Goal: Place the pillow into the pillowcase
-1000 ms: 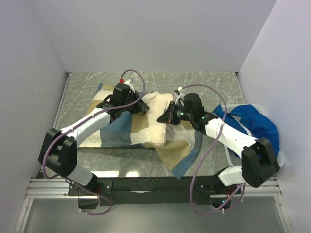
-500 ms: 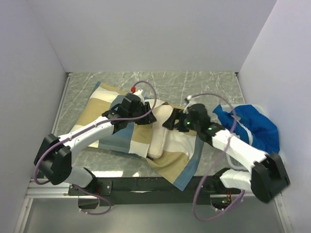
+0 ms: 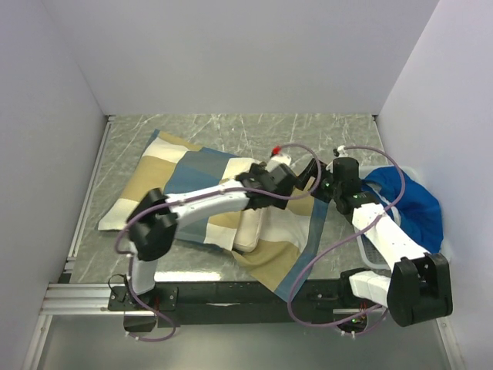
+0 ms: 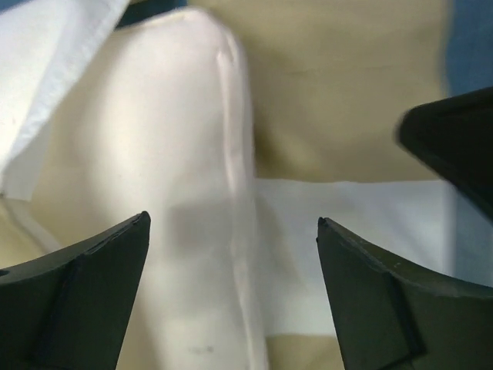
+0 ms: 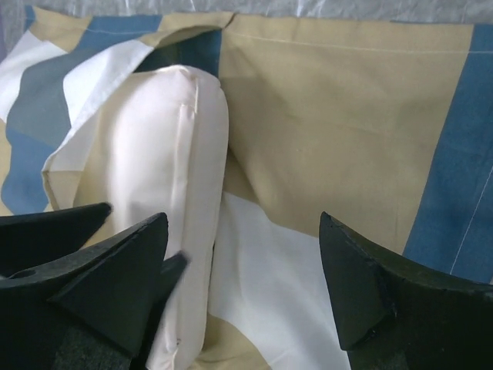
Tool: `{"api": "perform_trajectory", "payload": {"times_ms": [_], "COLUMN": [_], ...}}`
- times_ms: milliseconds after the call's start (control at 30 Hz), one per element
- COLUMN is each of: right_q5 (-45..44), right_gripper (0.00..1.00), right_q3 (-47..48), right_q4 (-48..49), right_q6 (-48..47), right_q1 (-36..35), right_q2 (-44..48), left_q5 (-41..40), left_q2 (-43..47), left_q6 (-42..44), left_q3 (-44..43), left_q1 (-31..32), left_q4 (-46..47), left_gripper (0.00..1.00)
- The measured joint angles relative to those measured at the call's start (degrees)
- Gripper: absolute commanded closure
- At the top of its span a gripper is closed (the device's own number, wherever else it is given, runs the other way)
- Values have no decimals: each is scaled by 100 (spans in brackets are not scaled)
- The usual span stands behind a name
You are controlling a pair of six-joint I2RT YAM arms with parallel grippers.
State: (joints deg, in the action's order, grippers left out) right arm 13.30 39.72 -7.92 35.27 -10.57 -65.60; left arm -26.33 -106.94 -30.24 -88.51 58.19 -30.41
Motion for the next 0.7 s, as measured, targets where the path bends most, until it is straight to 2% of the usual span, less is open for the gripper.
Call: {"api": "perform_trajectory", "payload": {"times_ms": [133,167,200,300,433,600,700], "right_q5": [122,155,177,271,297,173,83], "right_gripper": [15,15,15,16,19,23,28], "right_q3": [-7,-24,-50,-107,-151,-129,-11], "right_q4": [28,57,98,175,302,476,542], "right_q6": [2,15,22,26,26,28,81], "right_q1": [11,11,13,11,-72,-704,-1150], "right_q2": [-175,-197,-210,-299,-518,-809,-1117], "left_q5": [-933,-1137,-1325,-1836,-1945,-927,-387], "left_q2": [-885,-1058,-1187,-1290,-634,935,1718], "left_q6": [96,107,107,2,-72,-83,-81], "left_q3": [-219,-192,-162,13,745,1821,2094], "left_q1": [160,157,153,168,144,-164,-411], "left_q4": [-409,-439,-439,-380,81,378,494], "left_gripper": [1,5,34,99,99,99,99]}}
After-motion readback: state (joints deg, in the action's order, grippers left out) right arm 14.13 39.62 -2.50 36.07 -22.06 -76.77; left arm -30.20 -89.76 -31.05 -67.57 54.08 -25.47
